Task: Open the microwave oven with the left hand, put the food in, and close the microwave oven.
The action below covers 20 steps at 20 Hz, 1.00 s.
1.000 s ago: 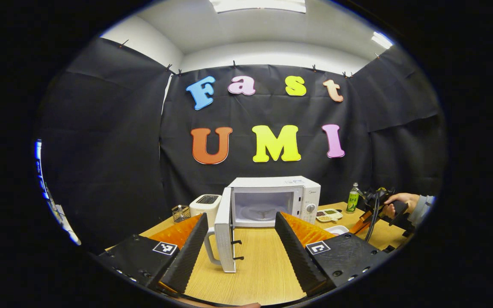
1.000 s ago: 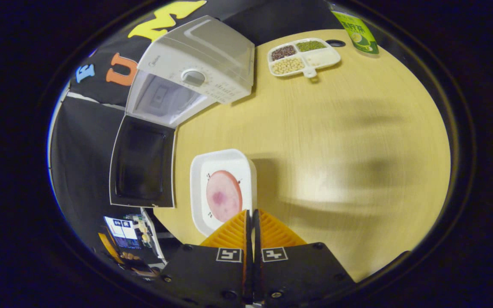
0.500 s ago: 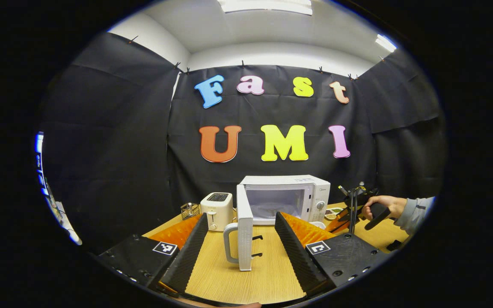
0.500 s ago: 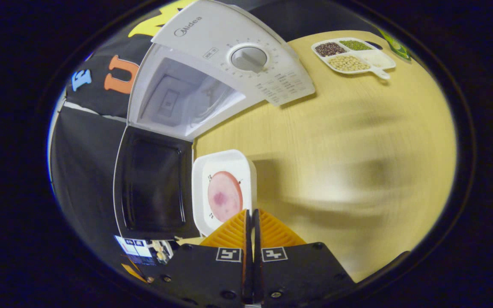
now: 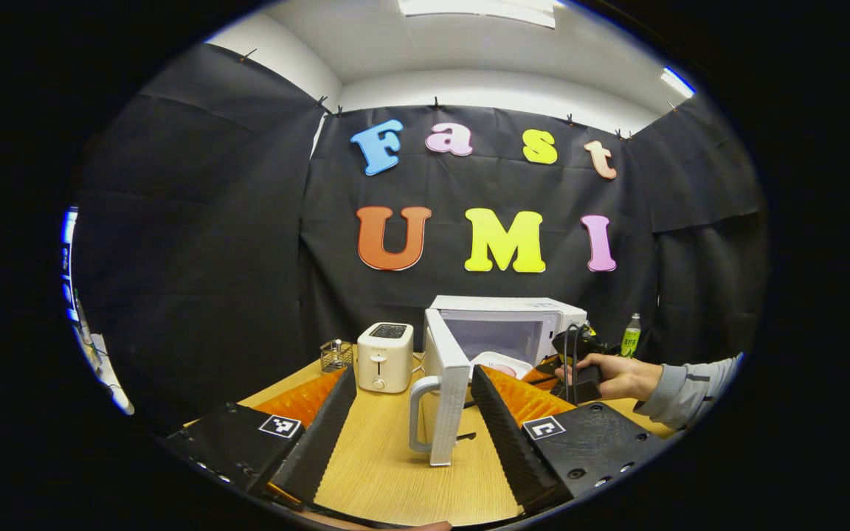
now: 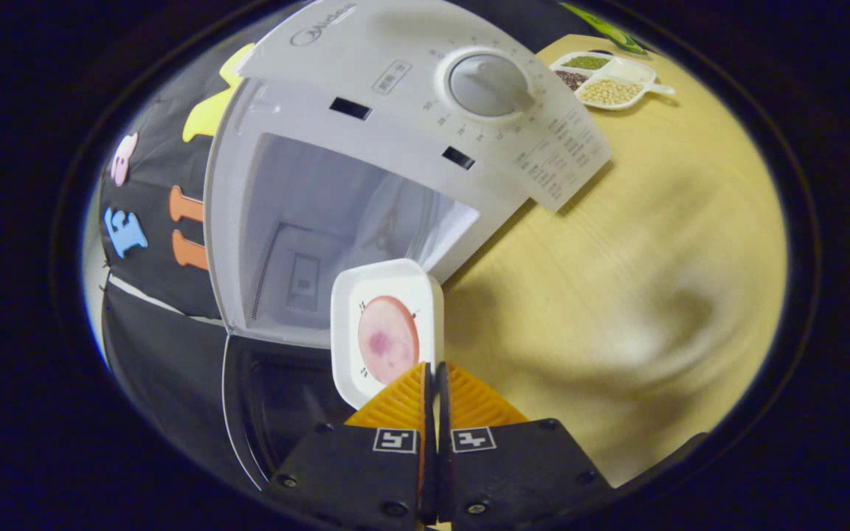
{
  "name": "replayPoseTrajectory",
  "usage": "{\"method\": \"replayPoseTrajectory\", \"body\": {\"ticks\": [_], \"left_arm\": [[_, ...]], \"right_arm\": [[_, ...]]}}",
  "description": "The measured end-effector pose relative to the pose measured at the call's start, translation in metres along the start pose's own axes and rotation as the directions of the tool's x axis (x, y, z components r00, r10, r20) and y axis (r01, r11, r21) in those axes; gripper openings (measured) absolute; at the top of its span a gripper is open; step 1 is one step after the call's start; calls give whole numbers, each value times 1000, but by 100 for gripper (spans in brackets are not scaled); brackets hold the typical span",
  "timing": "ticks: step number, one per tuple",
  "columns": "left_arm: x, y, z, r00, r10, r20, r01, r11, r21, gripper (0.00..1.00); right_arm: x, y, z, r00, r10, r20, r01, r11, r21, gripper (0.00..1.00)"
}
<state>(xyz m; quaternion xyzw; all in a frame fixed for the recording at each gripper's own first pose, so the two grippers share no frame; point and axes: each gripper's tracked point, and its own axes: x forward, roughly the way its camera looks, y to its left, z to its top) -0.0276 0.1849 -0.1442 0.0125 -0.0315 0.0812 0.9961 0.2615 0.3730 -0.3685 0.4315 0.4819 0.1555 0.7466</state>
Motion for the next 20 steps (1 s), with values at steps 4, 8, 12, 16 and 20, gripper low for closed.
{"method": "replayPoseTrajectory", "body": {"ticks": [4,8,12,16,20], "left_arm": [[4,-6,-4,999,-28,40,28,1000,11,93],[12,-13,-15,999,-51,13,51,999,16,93],[17,-8,-15,999,-49,16,49,999,14,93],[18,-1,-23,1000,-31,2,31,999,13,93],[16,1,-23,1000,-17,10,17,999,52,93]], "right_arm": [[26,10,0,994,-6,109,-1,998,69,4],[45,31,20,963,53,265,-103,979,177,4],[55,46,53,897,103,430,-211,954,214,4],[70,44,74,854,93,513,-203,966,163,0],[76,42,88,813,101,574,-197,974,108,7]]}}
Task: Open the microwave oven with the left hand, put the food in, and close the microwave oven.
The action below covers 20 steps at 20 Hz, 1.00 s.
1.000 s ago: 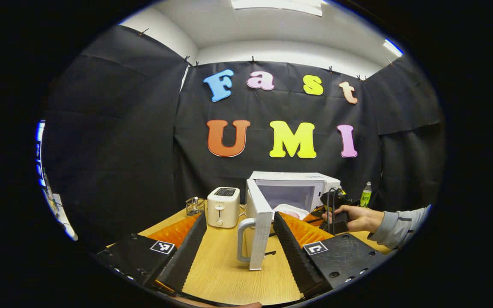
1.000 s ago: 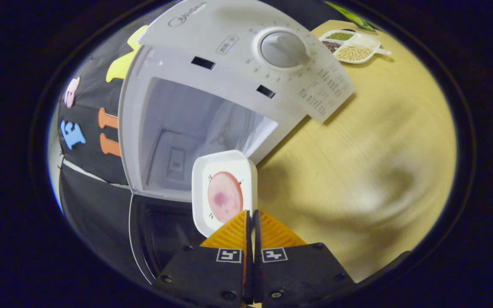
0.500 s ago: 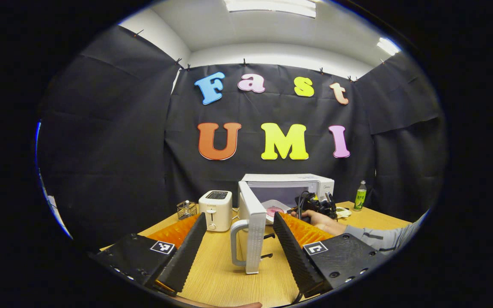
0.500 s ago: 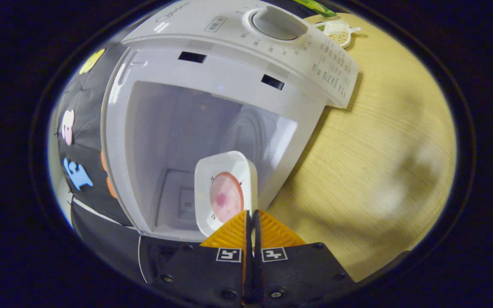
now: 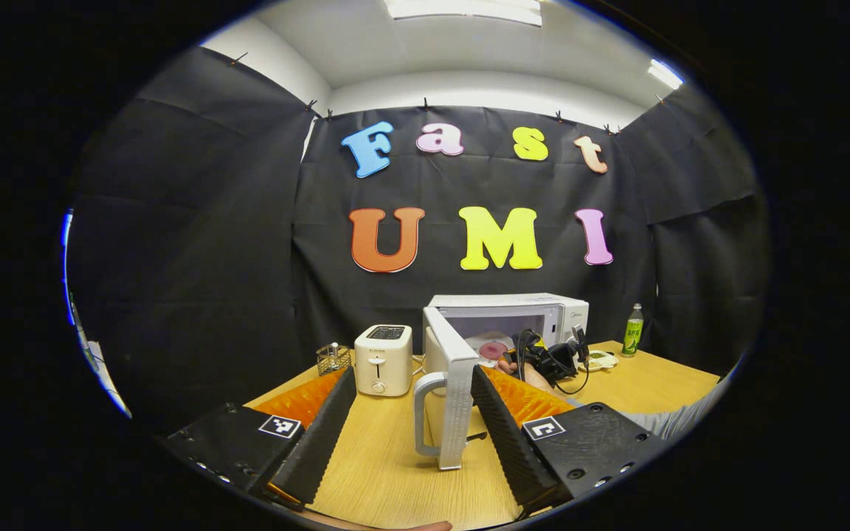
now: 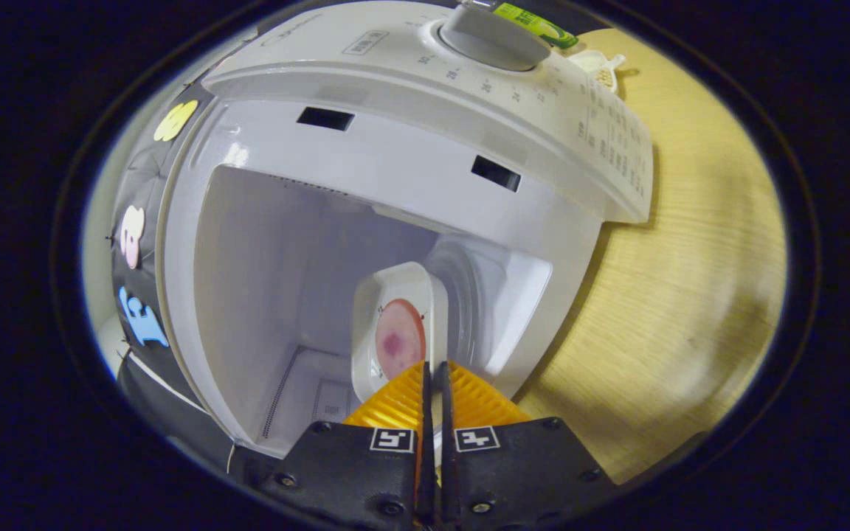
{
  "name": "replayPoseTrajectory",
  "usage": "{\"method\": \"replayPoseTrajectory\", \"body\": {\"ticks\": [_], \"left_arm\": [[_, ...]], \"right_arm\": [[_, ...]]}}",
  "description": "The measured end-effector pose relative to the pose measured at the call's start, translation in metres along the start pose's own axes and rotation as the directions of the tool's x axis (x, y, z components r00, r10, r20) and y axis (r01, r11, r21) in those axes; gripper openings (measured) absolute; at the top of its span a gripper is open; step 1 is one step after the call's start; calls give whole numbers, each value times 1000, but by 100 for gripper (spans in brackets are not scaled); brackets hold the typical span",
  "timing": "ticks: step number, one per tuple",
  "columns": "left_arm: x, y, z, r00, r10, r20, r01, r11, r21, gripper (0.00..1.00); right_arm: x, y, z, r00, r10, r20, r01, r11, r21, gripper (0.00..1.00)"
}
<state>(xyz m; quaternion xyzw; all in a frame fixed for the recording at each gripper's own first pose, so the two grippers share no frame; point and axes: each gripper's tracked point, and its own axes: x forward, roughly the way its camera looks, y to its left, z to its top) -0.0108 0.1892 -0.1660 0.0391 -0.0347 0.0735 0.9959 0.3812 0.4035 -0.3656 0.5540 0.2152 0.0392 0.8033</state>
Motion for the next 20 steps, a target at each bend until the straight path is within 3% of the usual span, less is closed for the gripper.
{"method": "replayPoseTrajectory", "body": {"ticks": [3,4,5,6,7,8,12,13,14,15,16,17,18,19,20], "left_arm": [[0,-1,-2,1000,-6,5,6,1000,-4,93],[0,-2,-4,1000,-9,3,9,1000,-9,93],[0,-1,-7,1000,-10,-2,10,1000,-14,93],[0,0,-9,1000,-7,-7,7,1000,-17,93],[0,2,-10,1000,-3,-11,3,1000,-18,93],[0,4,-11,1000,2,-11,-2,1000,-17,93],[-3,7,-9,1000,8,-1,-8,1000,-9,93],[-4,10,-7,1000,16,6,-16,1000,1,93],[-5,16,-6,999,32,14,-32,999,11,93],[-7,20,-5,999,43,21,-44,999,16,93],[-7,22,-5,999,47,22,-47,999,18,93],[-9,24,-6,998,53,21,-53,998,16,93],[-10,27,-8,998,61,17,-61,998,13,93],[-12,30,-10,998,68,13,-68,998,8,93],[-12,34,-11,997,77,9,-77,997,2,93]], "right_arm": [[1,0,4,999,2,52,3,996,-93,8],[2,1,4,998,7,60,0,994,-110,0],[2,2,3,998,7,61,1,992,-130,9],[2,2,4,998,12,69,-1,988,-151,10],[2,0,7,997,14,78,0,985,-175,2],[3,-1,9,996,16,89,2,980,-197,12],[3,-1,16,992,32,126,10,950,-314,13],[3,-1,17,990,29,137,22,934,-357,2],[2,0,20,989,28,148,34,915,-402,14],[1,0,23,986,27,164,51,889,-455,16],[-1,0,26,983,27,182,71,857,-510,10],[-5,5,26,981,36,191,78,825,-560,25],[-6,10,26,981,49,189,77,794,-604,30],[-8,12,26,980,55,190,81,763,-642,19],[-11,14,25,981,60,183,81,732,-677,22]]}}
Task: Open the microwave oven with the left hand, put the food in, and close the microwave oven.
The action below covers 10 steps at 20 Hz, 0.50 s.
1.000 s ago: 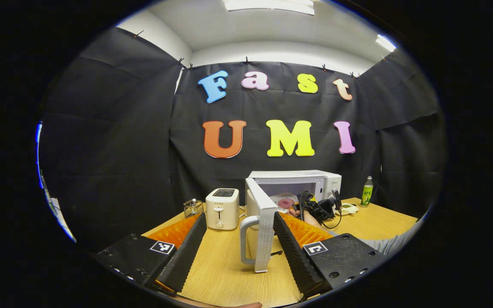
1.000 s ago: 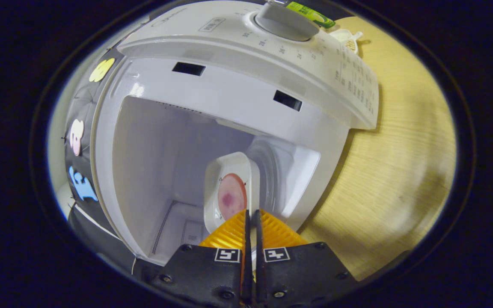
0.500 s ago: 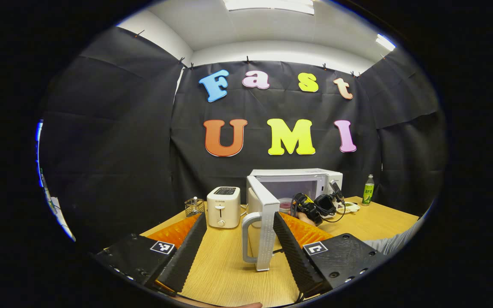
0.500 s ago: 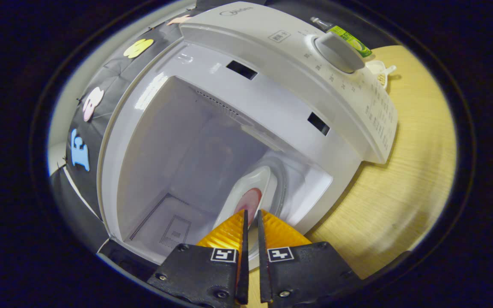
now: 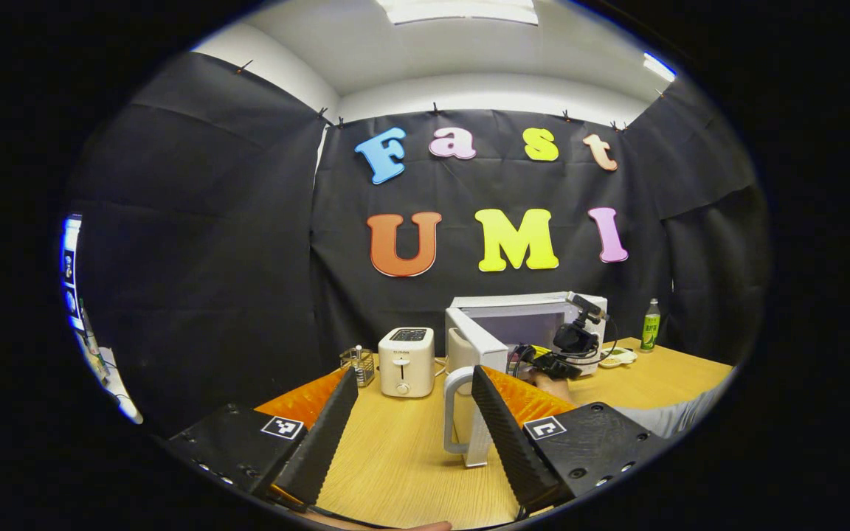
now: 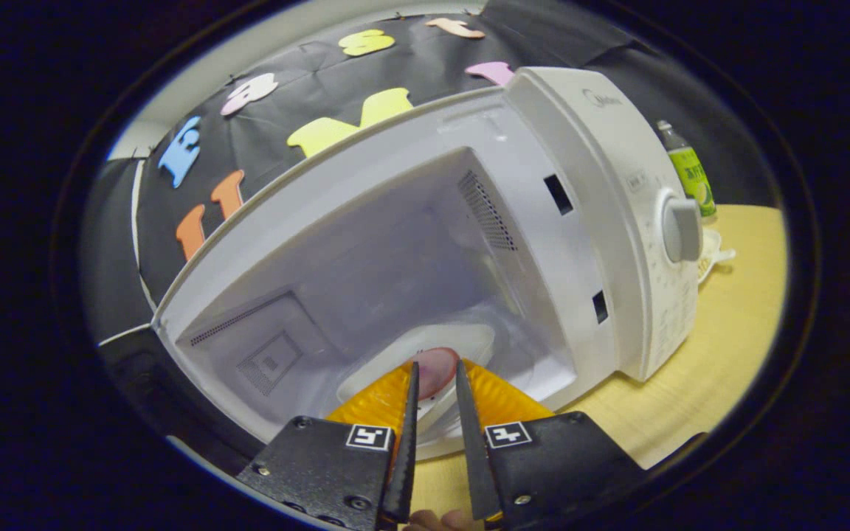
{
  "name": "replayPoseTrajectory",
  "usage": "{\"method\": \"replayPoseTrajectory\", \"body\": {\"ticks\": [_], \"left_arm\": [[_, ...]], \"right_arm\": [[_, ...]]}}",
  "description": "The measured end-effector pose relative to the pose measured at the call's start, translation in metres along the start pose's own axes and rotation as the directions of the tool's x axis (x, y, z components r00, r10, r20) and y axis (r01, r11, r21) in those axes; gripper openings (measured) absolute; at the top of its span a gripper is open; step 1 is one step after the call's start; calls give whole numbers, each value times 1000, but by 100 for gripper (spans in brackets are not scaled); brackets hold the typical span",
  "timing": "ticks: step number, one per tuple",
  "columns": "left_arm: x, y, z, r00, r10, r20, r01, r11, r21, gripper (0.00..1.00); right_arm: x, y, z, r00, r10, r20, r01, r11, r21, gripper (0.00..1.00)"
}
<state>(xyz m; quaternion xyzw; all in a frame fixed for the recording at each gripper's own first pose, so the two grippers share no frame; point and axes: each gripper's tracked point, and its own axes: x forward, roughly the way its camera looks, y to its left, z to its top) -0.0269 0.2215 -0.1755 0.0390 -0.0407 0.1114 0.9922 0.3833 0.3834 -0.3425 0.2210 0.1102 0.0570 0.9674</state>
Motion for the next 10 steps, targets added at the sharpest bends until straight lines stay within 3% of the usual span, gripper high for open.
{"method": "replayPoseTrajectory", "body": {"ticks": [1,2,3,4,5,6,7,8,10], "left_arm": [[-1,5,0,1000,11,4,-11,1000,-5,93],[-4,10,3,1000,21,17,-21,1000,-7,93],[-5,14,6,999,31,30,-30,999,-10,93],[-7,17,7,999,39,34,-39,999,-16,92],[-8,20,5,998,46,37,-45,999,-23,92],[-10,23,4,998,51,38,-50,998,-29,93],[-11,23,2,998,53,35,-52,998,-35,93],[-11,25,0,998,57,30,-55,998,-39,93],[-7,29,-5,998,60,15,-59,997,-43,93]], "right_arm": [[-5,4,2,1000,10,-3,-10,999,-36,35],[-13,7,4,1000,20,-16,-21,998,-65,33],[-17,11,3,999,34,-35,-37,996,-85,42],[-24,11,3,997,35,-62,-41,994,-104,64],[-30,10,2,995,34,-93,-45,992,-120,75],[-35,10,4,993,40,-115,-55,989,-134,100],[-42,10,10,991,46,-124,-65,987,-148,91],[-47,8,16,990,51,-128,-72,984,-165,100],[-64,3,26,988,59,-143,-88,974,-207,100]]}}
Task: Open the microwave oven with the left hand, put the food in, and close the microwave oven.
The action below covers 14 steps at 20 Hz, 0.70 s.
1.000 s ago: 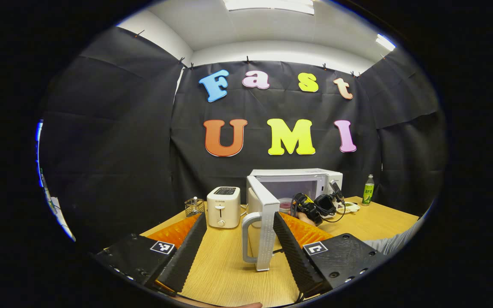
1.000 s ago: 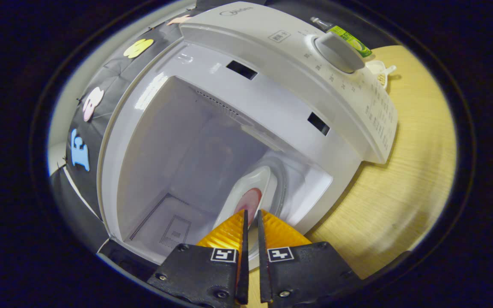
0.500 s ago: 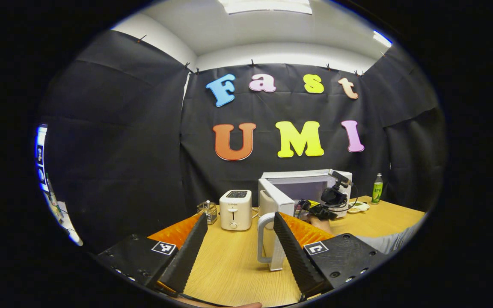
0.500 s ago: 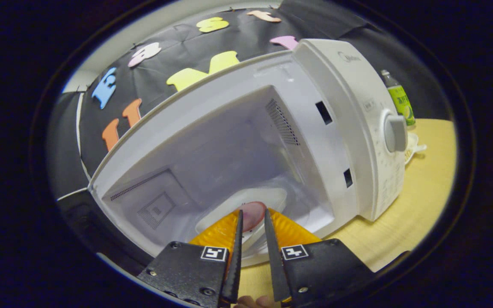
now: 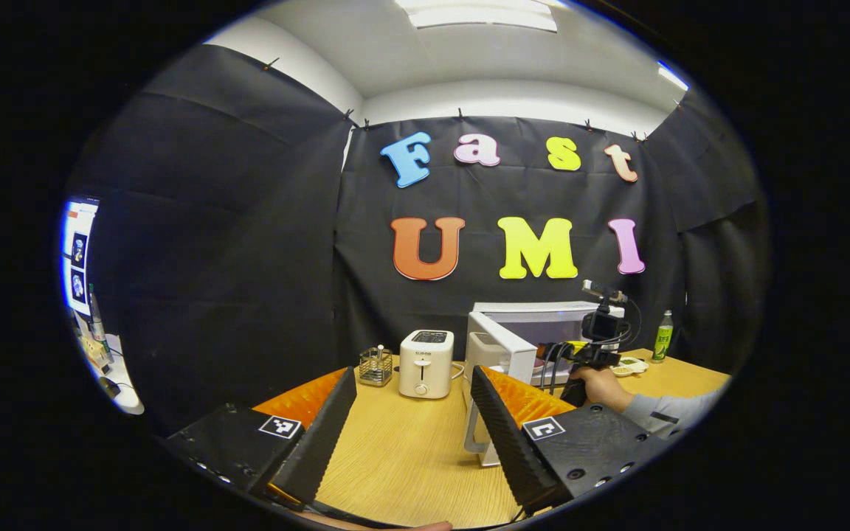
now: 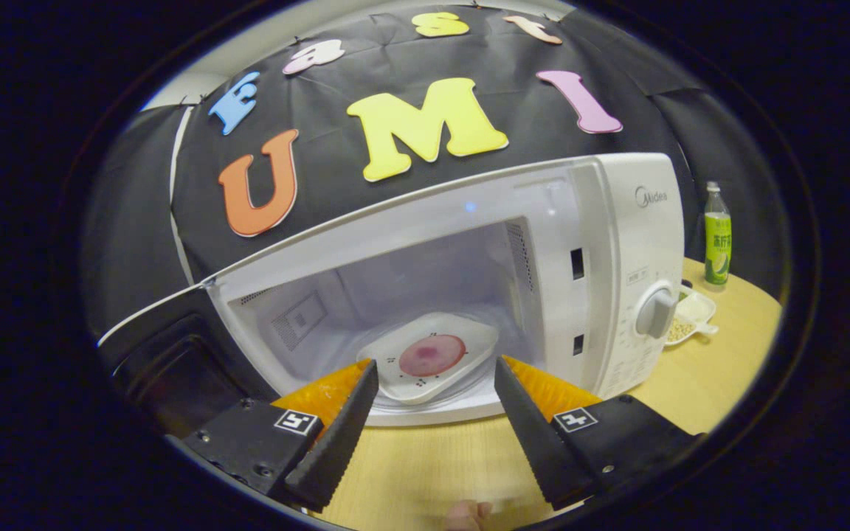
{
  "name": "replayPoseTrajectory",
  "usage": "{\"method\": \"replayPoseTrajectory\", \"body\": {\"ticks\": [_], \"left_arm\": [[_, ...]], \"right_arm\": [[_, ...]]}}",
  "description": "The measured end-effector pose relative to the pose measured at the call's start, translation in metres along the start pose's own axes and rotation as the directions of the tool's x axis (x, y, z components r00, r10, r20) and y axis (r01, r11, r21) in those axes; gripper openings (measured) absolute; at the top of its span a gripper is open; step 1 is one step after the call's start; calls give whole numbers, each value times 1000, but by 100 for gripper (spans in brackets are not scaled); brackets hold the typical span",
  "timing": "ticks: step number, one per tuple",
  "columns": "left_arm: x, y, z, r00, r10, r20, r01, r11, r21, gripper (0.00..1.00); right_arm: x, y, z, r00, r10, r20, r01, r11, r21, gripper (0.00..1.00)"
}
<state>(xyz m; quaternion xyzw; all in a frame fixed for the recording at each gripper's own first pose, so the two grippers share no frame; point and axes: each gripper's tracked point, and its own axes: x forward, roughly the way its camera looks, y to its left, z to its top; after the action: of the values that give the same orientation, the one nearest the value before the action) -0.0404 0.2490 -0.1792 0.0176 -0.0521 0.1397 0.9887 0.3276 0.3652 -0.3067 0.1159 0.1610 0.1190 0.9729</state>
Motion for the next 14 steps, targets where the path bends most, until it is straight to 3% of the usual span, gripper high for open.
{"method": "replayPoseTrajectory", "body": {"ticks": [1,2,3,4,5,6,7,8,9,10,11,12,13,14], "left_arm": [[1,2,-3,1000,-3,-8,3,1000,0,93],[3,4,-5,1000,-5,-14,5,1000,3,93],[6,5,-10,1000,-5,-24,5,1000,9,93],[9,10,-15,999,1,-37,-1,1000,13,93],[11,14,-18,999,8,-51,-8,1000,15,93],[12,17,-21,998,11,-58,-10,1000,14,80],[12,19,-21,998,10,-61,-9,1000,13,80],[13,20,-21,998,6,-60,-5,1000,11,80],[16,22,-21,998,3,-57,-3,1000,4,92],[19,23,-23,998,-6,-60,6,1000,-9,91],[21,22,-24,998,-13,-59,12,1000,-23,89],[25,24,-25,998,-14,-59,12,999,-35,85],[29,26,-29,998,-13,-64,10,999,-44,76],[32,29,-30,998,-14,-57,11,999,-48,72]], "right_arm": [[-10,-1,4,1000,12,-10,-12,1000,-4,92],[-23,6,9,998,54,-19,-54,999,1,100],[-33,10,13,996,87,-28,-87,996,2,91],[-45,10,19,994,107,-29,-107,994,-6,92],[-57,7,25,994,106,-20,-107,994,-20,100],[-68,4,35,994,106,-5,-106,994,-41,91],[-82,4,44,994,112,14,-111,992,-61,91],[-95,4,53,992,121,30,-119,990,-77,100],[-111,4,62,990,133,48,-128,988,-91,91],[-127,4,69,986,153,61,-146,984,-104,100],[-144,3,75,983,168,76,-158,980,-117,100],[-160,0,82,980,177,90,-164,978,-132,91],[-175,-5,86,978,180,103,-164,975,-150,92],[-190,-10,90,976,182,116,-162,972,-169,100]]}}
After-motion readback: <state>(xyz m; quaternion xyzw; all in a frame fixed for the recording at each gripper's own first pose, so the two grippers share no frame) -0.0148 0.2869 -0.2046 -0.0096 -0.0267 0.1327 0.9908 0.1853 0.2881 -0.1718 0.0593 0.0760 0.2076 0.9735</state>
